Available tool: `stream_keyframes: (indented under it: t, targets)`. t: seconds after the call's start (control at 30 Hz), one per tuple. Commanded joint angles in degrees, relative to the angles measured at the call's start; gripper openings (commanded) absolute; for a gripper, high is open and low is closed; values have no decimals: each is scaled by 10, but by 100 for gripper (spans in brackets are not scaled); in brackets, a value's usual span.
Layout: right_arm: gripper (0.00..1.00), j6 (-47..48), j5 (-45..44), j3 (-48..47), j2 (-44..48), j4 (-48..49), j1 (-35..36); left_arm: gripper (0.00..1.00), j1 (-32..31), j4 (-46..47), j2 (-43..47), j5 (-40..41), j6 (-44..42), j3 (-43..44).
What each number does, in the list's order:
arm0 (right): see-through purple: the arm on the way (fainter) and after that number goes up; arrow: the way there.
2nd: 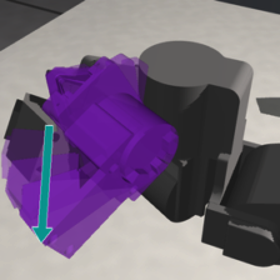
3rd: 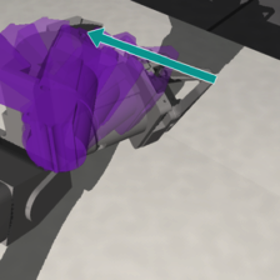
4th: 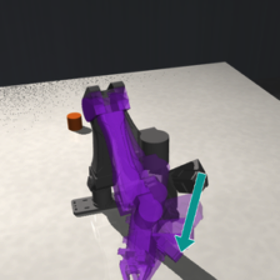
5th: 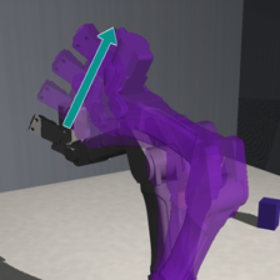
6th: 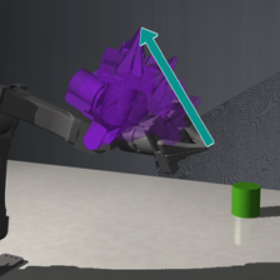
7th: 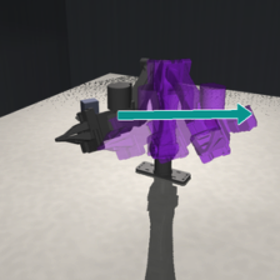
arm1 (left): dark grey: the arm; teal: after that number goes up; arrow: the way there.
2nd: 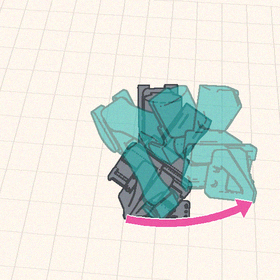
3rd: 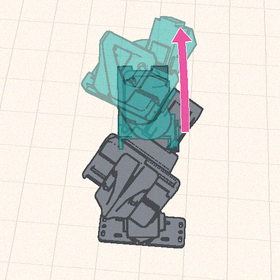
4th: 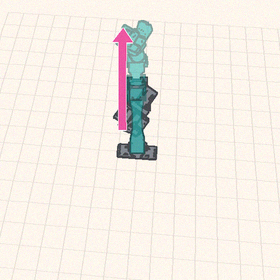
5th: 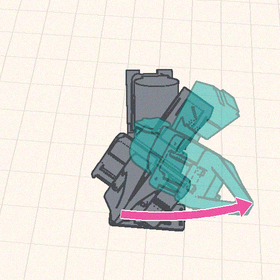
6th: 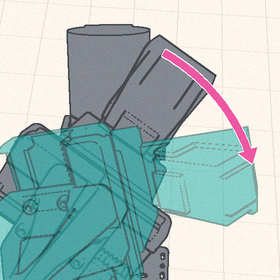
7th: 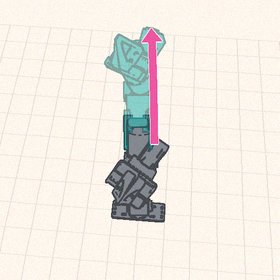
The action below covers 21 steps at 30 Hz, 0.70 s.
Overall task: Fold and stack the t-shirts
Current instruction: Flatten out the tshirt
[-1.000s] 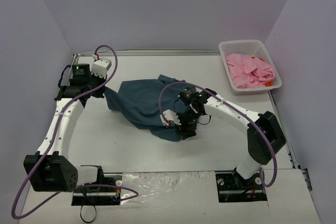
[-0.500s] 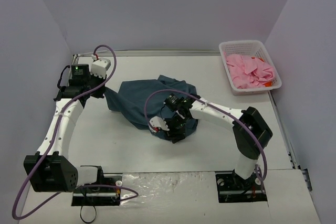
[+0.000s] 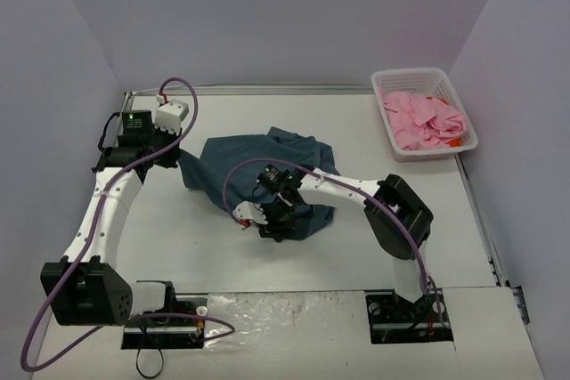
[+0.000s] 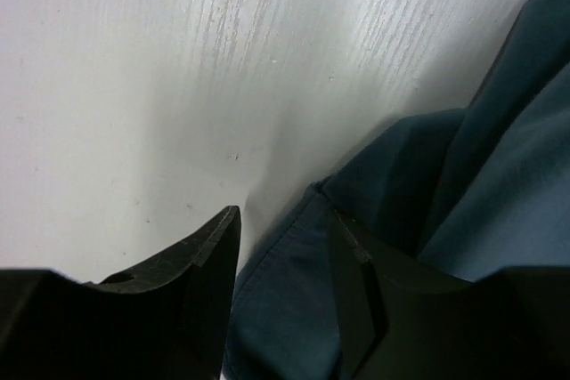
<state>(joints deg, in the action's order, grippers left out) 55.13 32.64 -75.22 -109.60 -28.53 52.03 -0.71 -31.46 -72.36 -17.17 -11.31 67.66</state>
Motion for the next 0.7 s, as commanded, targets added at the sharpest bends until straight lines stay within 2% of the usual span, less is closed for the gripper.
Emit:
stream_keyframes:
  t: [0.0, 0.2, 0.37, 0.5, 0.6, 0.67]
  targets:
    - [40, -12, -10, -17, -17, -2, 7, 2, 4, 9, 11, -10, 9, 4]
    - [40, -29, -38, 2, -32, 39, 7, 2, 11, 11, 12, -16, 10, 0]
    - [33, -63, -67, 38, -42, 99, 8, 2, 23, 12, 13, -18, 12, 0]
    - [20, -79, -94, 64, -49, 145, 8, 2, 26, 13, 13, -24, 14, 0]
    - [0, -99, -117, 61, -60, 153, 9, 2, 27, 13, 13, -27, 14, 0]
    - [0, -105, -127, 58, -62, 152, 10, 2, 28, 12, 14, -28, 15, -1]
